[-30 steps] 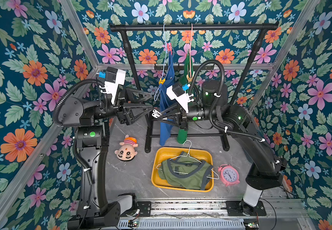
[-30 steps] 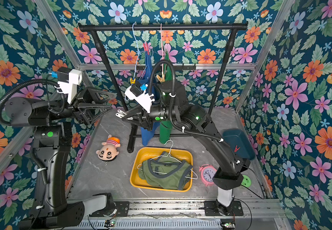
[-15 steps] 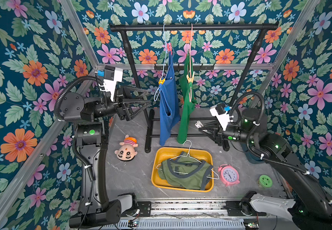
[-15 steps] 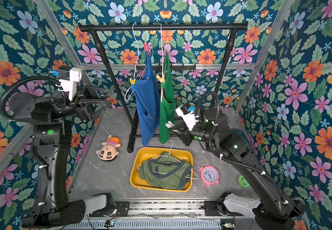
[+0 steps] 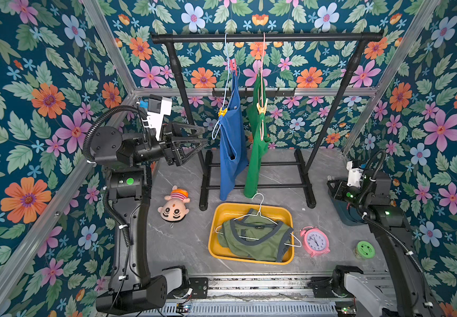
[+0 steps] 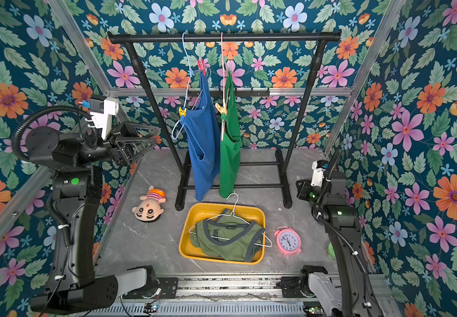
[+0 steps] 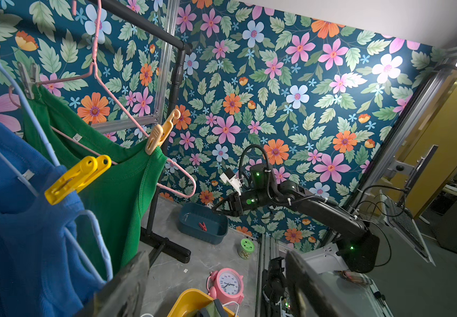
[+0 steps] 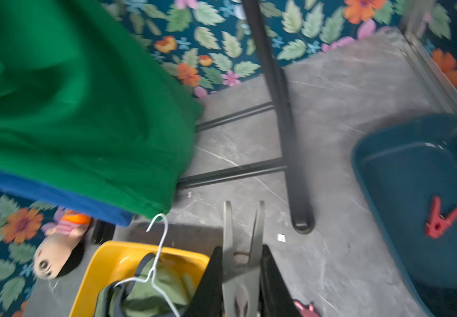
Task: Remove the clothespins securing tank tops to the hanger
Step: Place the clothespin in the storage box.
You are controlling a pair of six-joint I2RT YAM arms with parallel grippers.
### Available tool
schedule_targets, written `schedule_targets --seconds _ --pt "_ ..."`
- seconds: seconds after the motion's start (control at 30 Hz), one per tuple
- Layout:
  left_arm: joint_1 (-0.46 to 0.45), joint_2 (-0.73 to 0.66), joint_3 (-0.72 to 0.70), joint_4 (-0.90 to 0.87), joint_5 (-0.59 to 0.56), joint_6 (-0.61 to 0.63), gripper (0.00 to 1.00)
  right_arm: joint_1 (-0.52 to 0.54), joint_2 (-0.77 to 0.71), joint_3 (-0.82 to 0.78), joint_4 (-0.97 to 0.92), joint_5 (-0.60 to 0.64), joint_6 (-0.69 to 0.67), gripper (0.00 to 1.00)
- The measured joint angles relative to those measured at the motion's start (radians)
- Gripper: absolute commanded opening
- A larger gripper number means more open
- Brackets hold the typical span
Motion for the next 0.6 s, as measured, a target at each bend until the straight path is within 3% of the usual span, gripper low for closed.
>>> schedule_targets --seconds 0.27,0.6 --pt "0.0 -0.017 -0.054 -0.018 -0.001 0.034 0.81 -0.219 0.14 -0.082 0.121 0.055 0.106 0.01" --pt "-0.001 -0.045 -0.085 -0.029 0.008 0.06 0.79 -0.28 0.458 -0.023 0.161 0.118 0.113 0.04"
